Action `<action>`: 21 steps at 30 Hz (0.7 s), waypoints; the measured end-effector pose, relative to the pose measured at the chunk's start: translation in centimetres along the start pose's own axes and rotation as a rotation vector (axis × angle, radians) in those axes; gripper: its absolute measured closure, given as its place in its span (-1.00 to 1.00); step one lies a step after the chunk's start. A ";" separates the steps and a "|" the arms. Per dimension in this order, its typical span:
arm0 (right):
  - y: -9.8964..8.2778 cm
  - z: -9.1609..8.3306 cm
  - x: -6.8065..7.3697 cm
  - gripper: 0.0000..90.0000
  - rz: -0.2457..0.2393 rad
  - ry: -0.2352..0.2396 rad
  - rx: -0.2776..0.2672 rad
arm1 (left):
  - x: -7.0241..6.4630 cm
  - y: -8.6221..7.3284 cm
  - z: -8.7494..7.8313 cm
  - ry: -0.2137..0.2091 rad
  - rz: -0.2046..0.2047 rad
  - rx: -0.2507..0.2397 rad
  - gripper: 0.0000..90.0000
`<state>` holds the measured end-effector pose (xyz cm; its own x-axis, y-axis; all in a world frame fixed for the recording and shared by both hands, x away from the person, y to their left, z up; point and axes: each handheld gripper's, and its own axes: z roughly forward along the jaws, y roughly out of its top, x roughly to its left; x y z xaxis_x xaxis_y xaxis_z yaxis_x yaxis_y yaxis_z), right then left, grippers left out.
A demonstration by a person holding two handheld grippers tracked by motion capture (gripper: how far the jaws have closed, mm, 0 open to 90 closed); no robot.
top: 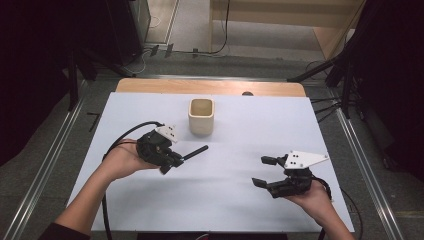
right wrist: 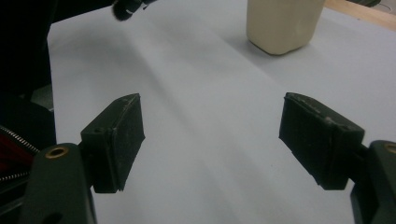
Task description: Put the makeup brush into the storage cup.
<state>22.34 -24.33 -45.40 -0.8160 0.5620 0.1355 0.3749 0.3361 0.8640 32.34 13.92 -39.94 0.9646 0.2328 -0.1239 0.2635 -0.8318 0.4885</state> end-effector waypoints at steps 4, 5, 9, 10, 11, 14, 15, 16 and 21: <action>0.7 0.3 0.2 -0.53 -0.030 0.026 -0.002 | -0.8 0.4 0.4 -0.008 0.006 0.001 0.74; 0.7 0.3 0.2 -0.54 -0.036 0.031 -0.002 | -1.1 0.6 0.6 -0.010 0.008 0.002 0.74; 1.1 0.8 0.2 -0.54 -0.051 0.034 0.015 | -1.9 1.1 1.1 -0.021 0.026 0.002 0.74; 1.2 1.0 0.2 -0.55 -0.054 0.041 0.014 | -2.0 1.2 1.2 -0.025 0.028 0.001 0.74; 1.3 1.0 0.2 -0.55 -0.053 0.042 0.017 | -2.1 1.2 1.2 -0.027 0.039 -0.001 0.74; 1.7 1.4 0.2 -0.55 -0.073 0.065 0.016 | -2.3 1.2 1.3 -0.031 0.036 -0.007 0.74; 1.8 1.5 0.2 -0.55 -0.074 0.071 0.021 | -2.3 1.2 1.2 -0.029 0.040 -0.002 0.74; 2.0 1.6 0.3 -0.55 -0.078 0.078 0.027 | -2.3 1.1 1.3 -0.029 0.042 -0.002 0.74; 2.6 2.1 0.4 -0.55 -0.098 0.102 0.042 | -2.5 1.1 1.3 -0.056 0.039 -0.015 0.74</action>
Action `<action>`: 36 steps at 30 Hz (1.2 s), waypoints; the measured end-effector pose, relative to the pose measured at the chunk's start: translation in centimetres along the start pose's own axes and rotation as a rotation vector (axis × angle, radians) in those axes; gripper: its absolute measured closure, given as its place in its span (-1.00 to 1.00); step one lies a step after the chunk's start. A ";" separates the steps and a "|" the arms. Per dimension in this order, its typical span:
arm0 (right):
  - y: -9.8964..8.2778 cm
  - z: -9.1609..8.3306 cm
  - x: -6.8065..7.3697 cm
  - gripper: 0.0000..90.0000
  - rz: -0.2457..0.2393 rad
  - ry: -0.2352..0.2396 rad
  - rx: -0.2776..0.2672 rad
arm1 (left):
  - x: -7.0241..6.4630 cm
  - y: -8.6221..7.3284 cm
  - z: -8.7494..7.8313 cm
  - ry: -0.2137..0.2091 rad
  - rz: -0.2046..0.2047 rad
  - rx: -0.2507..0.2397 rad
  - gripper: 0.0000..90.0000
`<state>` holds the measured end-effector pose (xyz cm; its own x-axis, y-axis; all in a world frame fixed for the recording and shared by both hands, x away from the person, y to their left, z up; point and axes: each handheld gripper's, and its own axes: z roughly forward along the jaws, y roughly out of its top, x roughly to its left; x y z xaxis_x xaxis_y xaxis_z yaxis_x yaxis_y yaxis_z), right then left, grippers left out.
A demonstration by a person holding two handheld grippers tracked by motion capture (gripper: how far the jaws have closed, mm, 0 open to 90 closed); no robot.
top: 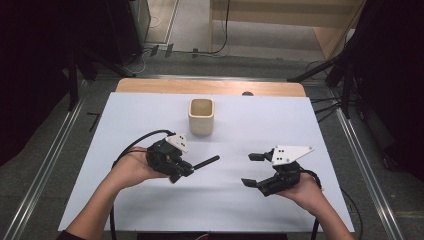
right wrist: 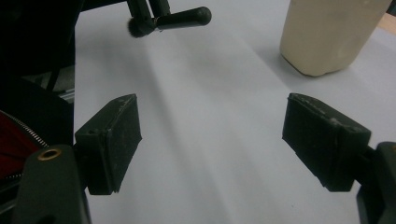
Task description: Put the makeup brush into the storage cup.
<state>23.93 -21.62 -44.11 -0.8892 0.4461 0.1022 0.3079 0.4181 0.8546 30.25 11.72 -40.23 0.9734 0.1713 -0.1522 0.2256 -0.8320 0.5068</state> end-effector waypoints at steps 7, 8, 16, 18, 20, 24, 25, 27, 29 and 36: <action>0.8 0.4 -0.1 -0.55 -0.027 0.020 0.013 | -0.7 0.6 0.5 -0.018 0.039 0.026 0.75; 0.8 0.5 -0.1 -0.55 -0.029 0.024 0.015 | -0.9 0.7 0.7 -0.017 0.042 0.033 0.74; 1.3 1.9 0.1 -0.54 -0.057 0.066 0.075 | -1.8 1.5 1.5 -0.006 0.075 0.089 0.74; 1.4 2.2 0.3 -0.53 -0.067 0.079 0.090 | -1.9 1.6 1.6 -0.001 0.090 0.100 0.74; 1.5 2.5 0.3 -0.53 -0.080 0.086 0.101 | -2.0 1.8 1.9 -0.001 0.101 0.114 0.74; 1.8 3.1 0.7 -0.51 -0.109 0.098 0.117 | -2.2 2.0 2.3 0.007 0.118 0.138 0.74; 1.9 3.3 0.7 -0.50 -0.119 0.102 0.120 | -2.2 2.0 2.4 0.005 0.118 0.143 0.74; 2.0 3.5 0.8 -0.49 -0.125 0.106 0.134 | -2.4 2.1 2.6 0.003 0.121 0.152 0.74; 2.2 3.8 0.9 -0.49 -0.133 0.109 0.149 | -2.5 2.3 2.7 0.000 0.135 0.159 0.74; 2.4 4.4 1.1 -0.48 -0.151 0.136 0.184 | -2.8 3.0 3.1 -0.012 0.149 0.194 0.74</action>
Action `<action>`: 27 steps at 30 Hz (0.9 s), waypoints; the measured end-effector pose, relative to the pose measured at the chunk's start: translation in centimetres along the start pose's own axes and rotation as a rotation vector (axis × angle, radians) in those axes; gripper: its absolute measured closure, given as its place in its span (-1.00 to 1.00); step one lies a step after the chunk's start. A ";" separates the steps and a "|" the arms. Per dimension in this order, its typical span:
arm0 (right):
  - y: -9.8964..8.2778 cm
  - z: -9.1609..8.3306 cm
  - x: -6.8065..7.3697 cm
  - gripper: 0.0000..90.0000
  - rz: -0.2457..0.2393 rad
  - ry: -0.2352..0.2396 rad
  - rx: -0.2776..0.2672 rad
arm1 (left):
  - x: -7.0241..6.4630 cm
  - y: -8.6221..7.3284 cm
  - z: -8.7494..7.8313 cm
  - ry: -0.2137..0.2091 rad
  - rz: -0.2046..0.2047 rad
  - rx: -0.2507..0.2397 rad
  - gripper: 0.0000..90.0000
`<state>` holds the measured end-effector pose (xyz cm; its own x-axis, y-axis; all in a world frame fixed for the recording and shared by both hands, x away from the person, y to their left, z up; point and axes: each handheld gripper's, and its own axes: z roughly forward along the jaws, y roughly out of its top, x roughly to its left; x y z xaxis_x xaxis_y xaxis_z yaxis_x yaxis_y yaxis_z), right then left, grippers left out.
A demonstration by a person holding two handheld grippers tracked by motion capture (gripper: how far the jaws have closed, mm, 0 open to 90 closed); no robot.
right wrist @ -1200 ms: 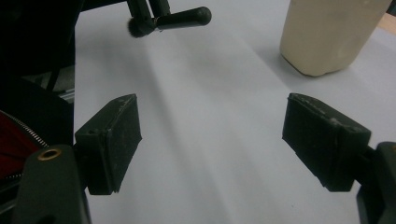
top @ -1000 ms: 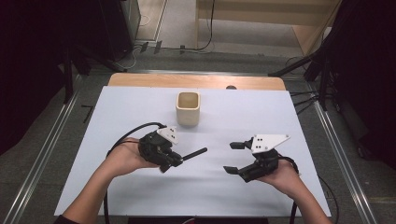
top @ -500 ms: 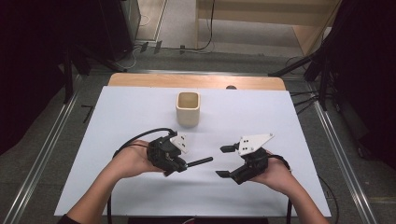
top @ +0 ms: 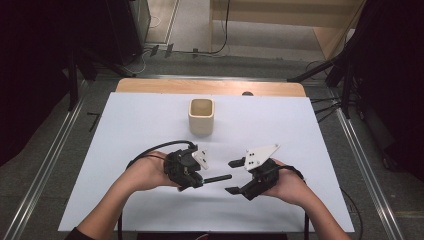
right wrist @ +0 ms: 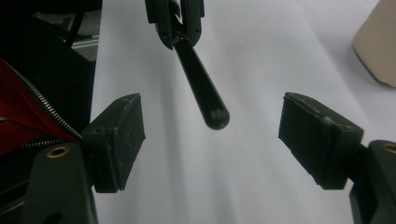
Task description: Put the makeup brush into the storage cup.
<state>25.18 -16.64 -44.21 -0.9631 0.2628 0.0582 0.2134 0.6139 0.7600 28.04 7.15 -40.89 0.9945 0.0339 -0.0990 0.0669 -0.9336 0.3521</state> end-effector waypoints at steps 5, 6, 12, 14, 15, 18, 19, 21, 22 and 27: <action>0.2 0.6 0.0 -0.47 -0.007 0.014 0.019 | 0.0 0.1 0.2 0.002 0.030 0.016 0.74; 0.2 0.7 0.0 -0.47 -0.010 0.016 0.019 | 0.0 0.1 0.3 0.002 0.031 0.020 0.74; 0.5 1.5 0.1 -0.41 -0.006 0.027 0.045 | -0.2 0.1 0.4 0.024 0.055 0.038 0.74; 0.5 1.8 0.1 -0.38 -0.014 0.027 0.058 | -0.2 0.2 0.5 0.034 0.059 0.053 0.74; 0.5 2.0 0.1 -0.37 -0.013 0.027 0.070 | -0.2 0.2 0.6 0.036 0.063 0.066 0.74; 0.6 2.3 0.1 -0.32 -0.002 0.027 0.088 | -0.3 0.2 0.6 0.030 0.057 0.062 0.74; 0.6 2.4 0.2 -0.31 -0.001 0.026 0.091 | -0.4 0.3 0.5 0.030 0.057 0.063 0.74; 0.6 2.5 0.2 -0.27 0.008 0.021 0.097 | -0.3 0.4 0.5 0.032 0.068 0.070 0.74; 0.6 2.6 0.2 -0.26 0.008 0.020 0.095 | -0.4 0.5 0.5 0.035 0.069 0.069 0.74; 0.9 2.9 0.4 -0.15 0.002 0.020 0.101 | -0.6 0.8 0.7 0.041 0.091 0.079 0.74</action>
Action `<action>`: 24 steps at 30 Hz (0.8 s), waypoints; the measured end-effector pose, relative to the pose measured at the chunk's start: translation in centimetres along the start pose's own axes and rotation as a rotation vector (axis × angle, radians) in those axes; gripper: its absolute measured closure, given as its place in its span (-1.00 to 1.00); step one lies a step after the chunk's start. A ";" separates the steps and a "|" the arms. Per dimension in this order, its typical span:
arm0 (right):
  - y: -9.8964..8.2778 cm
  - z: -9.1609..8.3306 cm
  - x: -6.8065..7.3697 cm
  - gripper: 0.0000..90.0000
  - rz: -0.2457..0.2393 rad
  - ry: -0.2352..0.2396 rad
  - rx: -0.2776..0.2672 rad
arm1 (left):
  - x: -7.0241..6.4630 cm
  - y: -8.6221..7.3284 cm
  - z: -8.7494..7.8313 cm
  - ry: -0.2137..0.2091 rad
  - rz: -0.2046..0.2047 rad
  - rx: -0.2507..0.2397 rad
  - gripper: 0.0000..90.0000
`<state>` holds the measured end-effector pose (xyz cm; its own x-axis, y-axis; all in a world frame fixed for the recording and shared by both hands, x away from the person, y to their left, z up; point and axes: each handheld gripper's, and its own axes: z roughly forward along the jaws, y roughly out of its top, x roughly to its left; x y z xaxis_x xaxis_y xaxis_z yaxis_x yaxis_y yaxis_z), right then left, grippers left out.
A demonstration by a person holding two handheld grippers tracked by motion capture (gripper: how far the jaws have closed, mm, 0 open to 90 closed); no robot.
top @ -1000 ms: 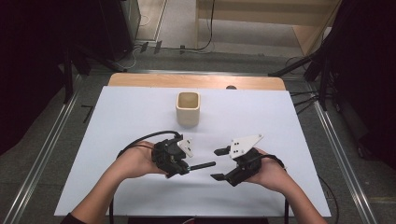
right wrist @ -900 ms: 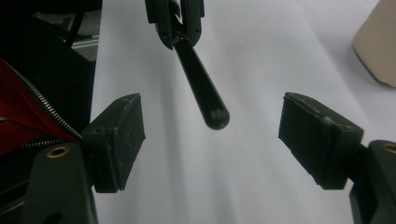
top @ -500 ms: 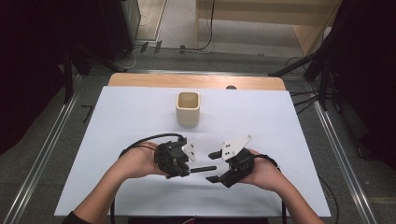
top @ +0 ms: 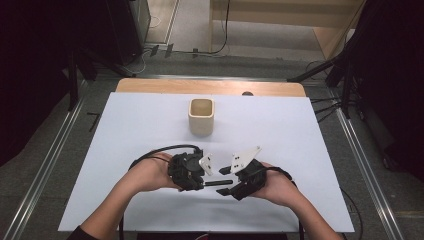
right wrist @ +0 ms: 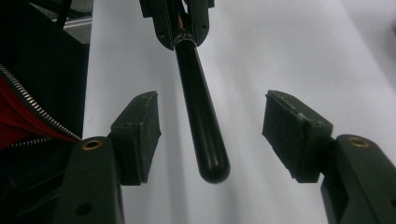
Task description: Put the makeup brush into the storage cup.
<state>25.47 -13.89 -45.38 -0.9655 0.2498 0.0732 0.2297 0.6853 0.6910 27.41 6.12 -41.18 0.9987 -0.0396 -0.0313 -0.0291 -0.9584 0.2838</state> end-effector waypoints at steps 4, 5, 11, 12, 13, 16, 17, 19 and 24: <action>0.2 0.3 0.1 -0.03 -0.010 0.001 0.011 | -0.1 0.2 0.2 0.004 0.003 0.012 0.74; 0.3 0.4 0.2 0.00 -0.009 0.005 0.015 | -0.1 0.2 0.2 0.004 0.005 0.014 0.74; 0.4 1.0 0.3 0.16 -0.008 0.013 0.034 | -0.2 0.2 0.3 0.003 0.010 0.016 0.74; 0.4 1.1 0.3 0.20 -0.012 0.015 0.034 | -0.2 0.2 0.3 0.006 0.011 0.019 0.74; 0.4 1.1 0.3 0.24 -0.015 0.016 0.036 | -0.2 0.2 0.3 0.004 0.011 0.019 0.74; 0.5 1.3 0.3 0.35 -0.013 0.020 0.036 | -0.3 0.3 0.4 0.002 0.011 0.011 0.74; 0.5 1.3 0.3 0.37 -0.011 0.020 0.037 | -0.3 0.3 0.4 0.002 0.015 0.010 0.74; 0.5 1.4 0.3 0.43 -0.019 0.029 0.037 | -0.3 0.3 0.5 -0.004 0.014 0.007 0.74; 0.6 1.8 0.5 0.59 -0.038 0.048 0.044 | -0.4 0.4 0.6 -0.013 0.016 -0.003 0.74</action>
<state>25.30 -12.12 -46.19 -0.9782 0.1907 0.0821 0.1965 0.7232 0.6621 26.94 5.59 -41.63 0.9975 -0.0591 -0.0394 -0.0453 -0.9568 0.2873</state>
